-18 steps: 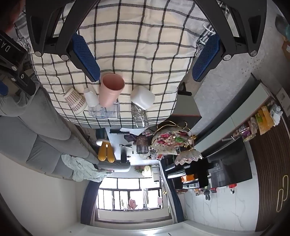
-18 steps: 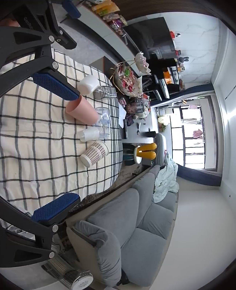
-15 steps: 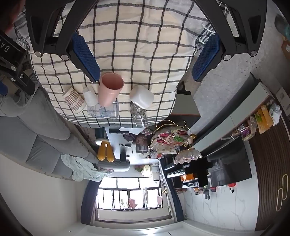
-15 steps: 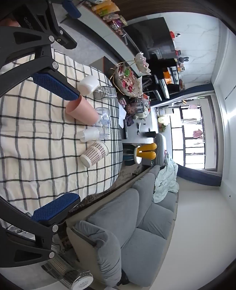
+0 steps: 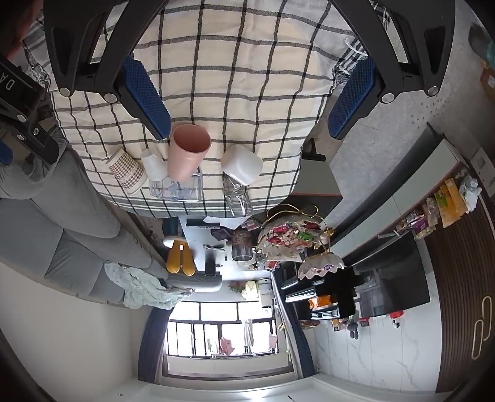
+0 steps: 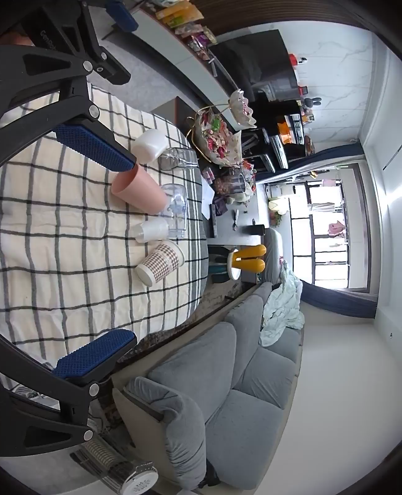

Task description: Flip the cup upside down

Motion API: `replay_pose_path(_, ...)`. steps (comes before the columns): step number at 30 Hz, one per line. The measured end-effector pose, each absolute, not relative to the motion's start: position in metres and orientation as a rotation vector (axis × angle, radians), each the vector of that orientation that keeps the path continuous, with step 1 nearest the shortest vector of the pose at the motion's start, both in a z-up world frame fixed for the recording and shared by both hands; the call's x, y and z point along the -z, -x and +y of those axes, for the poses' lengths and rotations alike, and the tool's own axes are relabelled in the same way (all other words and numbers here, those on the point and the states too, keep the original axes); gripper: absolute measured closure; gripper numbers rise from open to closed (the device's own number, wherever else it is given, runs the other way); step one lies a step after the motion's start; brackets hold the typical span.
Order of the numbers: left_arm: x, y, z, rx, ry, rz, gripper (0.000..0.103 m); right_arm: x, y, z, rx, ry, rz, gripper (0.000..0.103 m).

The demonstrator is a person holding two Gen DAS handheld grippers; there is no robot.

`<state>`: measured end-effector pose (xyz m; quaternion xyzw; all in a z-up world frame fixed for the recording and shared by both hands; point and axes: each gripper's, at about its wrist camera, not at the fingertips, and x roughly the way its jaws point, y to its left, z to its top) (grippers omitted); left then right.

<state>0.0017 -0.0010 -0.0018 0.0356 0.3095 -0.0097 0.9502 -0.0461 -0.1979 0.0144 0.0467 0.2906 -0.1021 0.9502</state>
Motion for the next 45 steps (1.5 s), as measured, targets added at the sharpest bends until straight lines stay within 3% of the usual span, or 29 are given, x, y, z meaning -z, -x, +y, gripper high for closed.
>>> replay_pose_path(45, 0.0034, 0.0005, -0.0018, 0.021, -0.072, 0.634, 0.000, -0.0139, 0.0465, -0.1972, 0.207, -0.096, 0.592, 0.001)
